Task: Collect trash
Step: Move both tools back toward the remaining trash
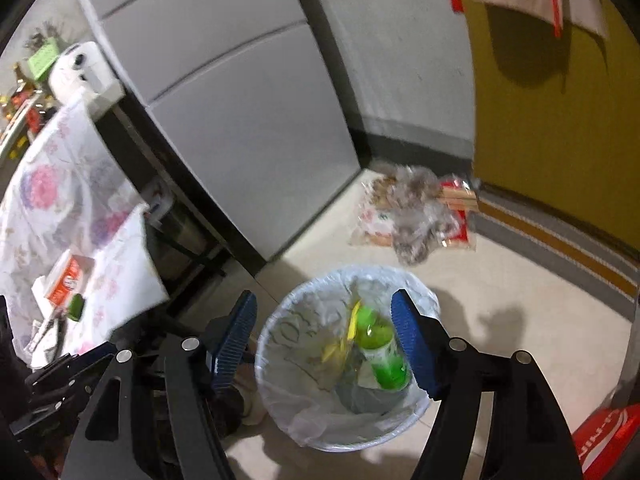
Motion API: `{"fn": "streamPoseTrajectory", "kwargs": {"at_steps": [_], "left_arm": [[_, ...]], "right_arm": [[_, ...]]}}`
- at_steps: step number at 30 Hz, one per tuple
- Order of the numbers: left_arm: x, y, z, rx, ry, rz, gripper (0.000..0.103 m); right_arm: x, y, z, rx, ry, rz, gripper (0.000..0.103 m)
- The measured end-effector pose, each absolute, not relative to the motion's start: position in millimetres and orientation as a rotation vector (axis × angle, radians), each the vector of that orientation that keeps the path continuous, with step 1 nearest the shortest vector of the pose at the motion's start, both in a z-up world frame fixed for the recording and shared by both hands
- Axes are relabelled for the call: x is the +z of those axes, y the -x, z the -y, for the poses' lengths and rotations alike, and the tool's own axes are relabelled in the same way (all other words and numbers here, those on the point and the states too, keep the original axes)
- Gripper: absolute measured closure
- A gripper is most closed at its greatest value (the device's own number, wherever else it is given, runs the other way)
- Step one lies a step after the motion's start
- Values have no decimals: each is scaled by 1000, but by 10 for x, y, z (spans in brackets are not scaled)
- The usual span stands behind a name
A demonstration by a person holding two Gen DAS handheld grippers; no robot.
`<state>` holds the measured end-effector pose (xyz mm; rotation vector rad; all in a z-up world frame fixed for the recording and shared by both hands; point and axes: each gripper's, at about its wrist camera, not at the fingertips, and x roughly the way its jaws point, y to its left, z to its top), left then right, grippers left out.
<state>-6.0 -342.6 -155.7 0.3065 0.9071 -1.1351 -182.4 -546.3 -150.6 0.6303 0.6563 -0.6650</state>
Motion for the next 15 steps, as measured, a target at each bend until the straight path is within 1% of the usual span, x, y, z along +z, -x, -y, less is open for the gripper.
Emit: {"fn": "streamPoseTrajectory", "kwargs": {"at_steps": [5, 6, 7, 9, 13, 15], "left_arm": [[-1293, -102, 2888, -1006, -267, -844, 55], [-1268, -125, 2795, -984, -264, -835, 52], [-1235, -149, 2690, -954, -258, -825, 50], [-1206, -237, 2397, -892, -229, -816, 48], [-1191, -379, 1945, -773, -194, -824, 45], [-1217, -440, 1678, -707, -177, -824, 41]], "right_arm": [[-1070, 1611, 5134, -578, -540, -596, 33], [-1010, 1544, 5068, -563, -525, -593, 32], [-963, 1474, 4996, -545, -510, -591, 32], [-880, 1300, 4821, -501, -475, -591, 29], [-789, 940, 4481, -408, -412, -618, 28], [-755, 757, 4307, -362, -388, -630, 26]]}}
